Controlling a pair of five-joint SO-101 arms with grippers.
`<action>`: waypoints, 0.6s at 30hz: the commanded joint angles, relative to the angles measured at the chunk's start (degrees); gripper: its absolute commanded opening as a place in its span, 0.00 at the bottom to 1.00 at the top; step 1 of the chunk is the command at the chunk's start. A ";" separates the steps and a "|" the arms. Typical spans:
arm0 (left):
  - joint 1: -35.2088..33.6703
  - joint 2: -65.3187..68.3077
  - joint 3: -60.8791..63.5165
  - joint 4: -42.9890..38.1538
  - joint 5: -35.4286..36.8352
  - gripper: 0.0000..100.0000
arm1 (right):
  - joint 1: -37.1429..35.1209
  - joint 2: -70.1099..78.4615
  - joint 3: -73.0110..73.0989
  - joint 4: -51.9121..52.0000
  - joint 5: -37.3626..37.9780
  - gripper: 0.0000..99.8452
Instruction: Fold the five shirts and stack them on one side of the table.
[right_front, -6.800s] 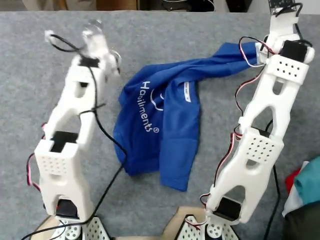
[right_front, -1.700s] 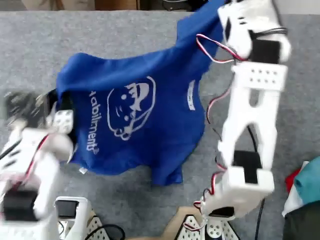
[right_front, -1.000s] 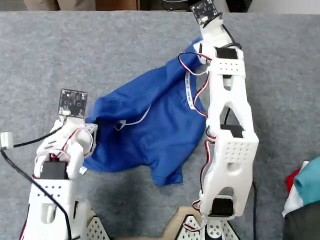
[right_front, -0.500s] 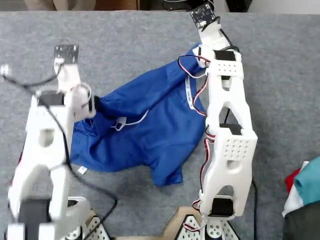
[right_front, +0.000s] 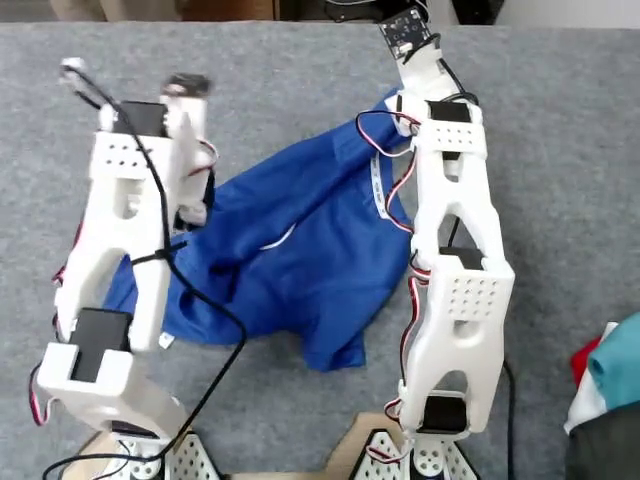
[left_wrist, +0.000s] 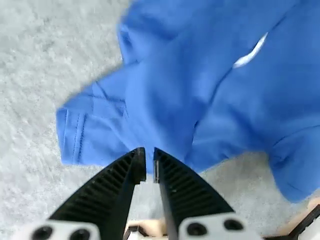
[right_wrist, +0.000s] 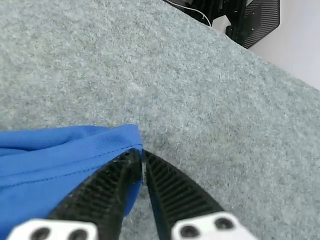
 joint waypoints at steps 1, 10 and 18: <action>-0.35 -4.26 1.32 0.70 -0.88 0.05 | -0.40 -0.31 -1.71 -1.05 0.53 0.01; -3.25 3.91 -0.26 -13.45 6.95 0.14 | -0.40 -0.31 -1.71 -1.05 0.53 0.01; -6.07 15.34 -1.93 -8.70 7.91 0.23 | -0.40 -0.31 -1.71 -1.05 0.53 0.01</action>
